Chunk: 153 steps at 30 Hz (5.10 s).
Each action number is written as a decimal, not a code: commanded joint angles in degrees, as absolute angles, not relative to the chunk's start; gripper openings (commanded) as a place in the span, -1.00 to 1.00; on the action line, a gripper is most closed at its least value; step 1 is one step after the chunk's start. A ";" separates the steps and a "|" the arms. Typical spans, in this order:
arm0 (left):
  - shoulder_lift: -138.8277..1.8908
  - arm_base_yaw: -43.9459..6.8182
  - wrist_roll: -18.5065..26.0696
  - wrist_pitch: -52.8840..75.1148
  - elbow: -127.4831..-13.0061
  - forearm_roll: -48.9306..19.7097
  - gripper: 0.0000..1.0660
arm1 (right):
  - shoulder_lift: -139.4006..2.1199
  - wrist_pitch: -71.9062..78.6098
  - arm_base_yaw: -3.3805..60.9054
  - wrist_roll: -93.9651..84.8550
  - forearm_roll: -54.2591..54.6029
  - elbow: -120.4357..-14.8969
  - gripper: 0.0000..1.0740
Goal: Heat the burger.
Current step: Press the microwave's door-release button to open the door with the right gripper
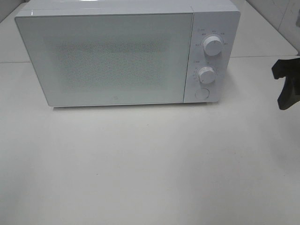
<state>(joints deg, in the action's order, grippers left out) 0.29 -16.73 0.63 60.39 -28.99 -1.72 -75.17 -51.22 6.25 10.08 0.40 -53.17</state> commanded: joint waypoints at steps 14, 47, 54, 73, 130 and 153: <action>1.32 -16.50 0.57 59.64 -28.88 -1.49 -0.99 | -43.89 -58.21 5.96 8.37 0.69 -39.71 0.12; 1.32 -16.50 0.74 59.64 -28.88 -1.49 -0.99 | 1.78 -57.47 5.96 3.09 1.38 -28.53 0.11; 1.49 -16.50 0.74 59.64 -28.88 -1.49 -0.99 | 1.78 -57.47 5.96 3.09 1.38 -28.53 0.11; 1.49 -16.50 0.74 59.64 -28.88 -1.49 -0.99 | 1.78 -57.47 5.96 3.09 1.38 -28.53 0.11; 1.49 -16.50 0.74 59.64 -28.88 -1.49 -0.99 | -67.49 13.12 5.96 0.29 0.69 -29.56 -0.01; 1.49 -16.50 0.74 59.64 -28.88 -1.49 -0.99 | -94.65 38.85 8.31 6.82 -9.74 -29.62 -1.00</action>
